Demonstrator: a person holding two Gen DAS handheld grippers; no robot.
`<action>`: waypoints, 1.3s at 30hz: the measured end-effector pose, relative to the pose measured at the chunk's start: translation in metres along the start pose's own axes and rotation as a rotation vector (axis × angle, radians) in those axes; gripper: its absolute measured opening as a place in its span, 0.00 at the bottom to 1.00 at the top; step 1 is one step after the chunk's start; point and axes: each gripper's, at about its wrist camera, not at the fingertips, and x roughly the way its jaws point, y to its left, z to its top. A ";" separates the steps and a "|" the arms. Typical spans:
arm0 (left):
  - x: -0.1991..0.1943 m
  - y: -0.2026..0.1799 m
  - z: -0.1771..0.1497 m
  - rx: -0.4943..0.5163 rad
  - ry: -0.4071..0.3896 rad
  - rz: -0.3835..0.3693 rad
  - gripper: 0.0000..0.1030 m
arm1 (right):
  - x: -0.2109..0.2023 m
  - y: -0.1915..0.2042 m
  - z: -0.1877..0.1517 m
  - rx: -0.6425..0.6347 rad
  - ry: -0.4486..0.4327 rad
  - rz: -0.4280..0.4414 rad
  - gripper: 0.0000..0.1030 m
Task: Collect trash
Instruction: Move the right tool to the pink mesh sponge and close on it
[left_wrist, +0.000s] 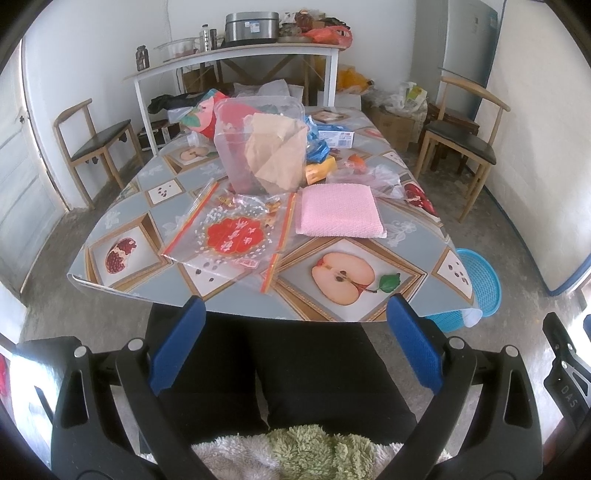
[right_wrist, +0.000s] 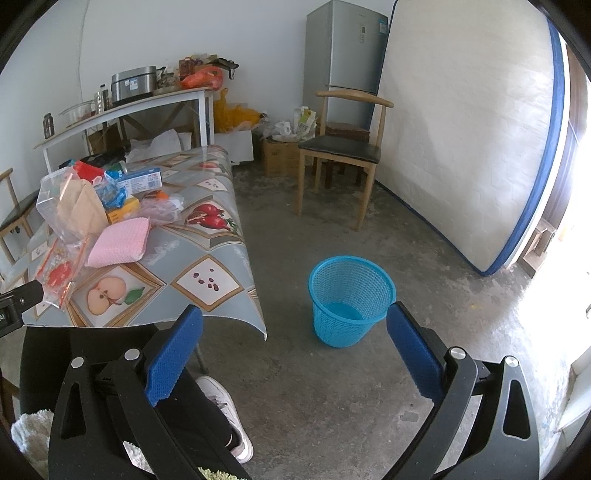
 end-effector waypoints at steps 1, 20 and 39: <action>0.000 0.000 0.000 0.000 0.000 0.000 0.92 | 0.000 -0.001 0.000 0.000 -0.001 0.000 0.94; 0.027 0.037 0.003 -0.099 0.026 0.038 0.92 | 0.027 0.055 0.033 -0.068 -0.038 0.093 0.94; 0.060 0.131 0.003 -0.178 -0.064 -0.004 0.92 | 0.117 0.206 0.106 -0.453 -0.002 0.680 0.94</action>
